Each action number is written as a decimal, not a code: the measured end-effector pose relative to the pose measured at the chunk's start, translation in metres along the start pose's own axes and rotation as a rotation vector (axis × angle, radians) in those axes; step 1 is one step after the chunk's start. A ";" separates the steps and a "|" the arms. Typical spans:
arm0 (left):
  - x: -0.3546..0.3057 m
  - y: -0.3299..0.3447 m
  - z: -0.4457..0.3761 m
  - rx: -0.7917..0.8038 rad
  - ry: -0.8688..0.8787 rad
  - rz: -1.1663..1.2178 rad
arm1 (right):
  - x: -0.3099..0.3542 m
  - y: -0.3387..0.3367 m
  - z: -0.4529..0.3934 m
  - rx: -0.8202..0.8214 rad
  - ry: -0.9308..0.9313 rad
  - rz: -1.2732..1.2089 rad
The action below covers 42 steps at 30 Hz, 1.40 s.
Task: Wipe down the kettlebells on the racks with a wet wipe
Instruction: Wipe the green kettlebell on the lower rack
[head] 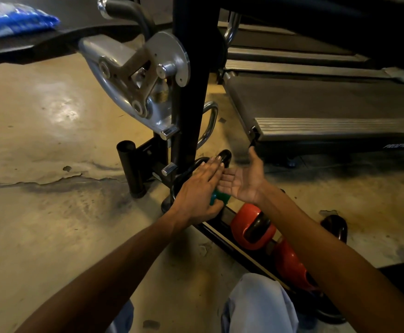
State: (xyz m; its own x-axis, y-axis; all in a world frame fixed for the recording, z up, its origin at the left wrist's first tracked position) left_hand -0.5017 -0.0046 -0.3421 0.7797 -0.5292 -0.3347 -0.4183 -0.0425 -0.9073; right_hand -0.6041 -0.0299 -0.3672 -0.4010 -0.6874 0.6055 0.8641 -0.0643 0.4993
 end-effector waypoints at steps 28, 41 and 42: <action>0.014 -0.007 0.018 -0.103 -0.046 0.078 | -0.004 0.016 0.038 -0.105 -0.650 1.095; 0.003 0.012 0.024 0.047 0.003 -0.100 | 0.039 0.032 0.032 -0.059 -0.766 1.634; 0.003 0.011 0.024 0.040 -0.002 -0.083 | 0.040 0.036 0.031 -0.029 -0.770 1.651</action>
State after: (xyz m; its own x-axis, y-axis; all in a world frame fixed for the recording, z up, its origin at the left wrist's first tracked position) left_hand -0.4923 0.0137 -0.3589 0.8117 -0.5239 -0.2584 -0.3331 -0.0518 -0.9415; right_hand -0.5990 -0.0370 -0.3056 0.7464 0.3967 0.5344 0.4765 0.2421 -0.8452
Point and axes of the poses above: each hand's wrist, its own z-axis away from the middle knuckle, its own y-axis out of the palm, x = y × z, the point moved 9 cm from there along -z, towards the middle knuckle, and after that the axes turned 1 degree about -z, right-handed, at the moved point
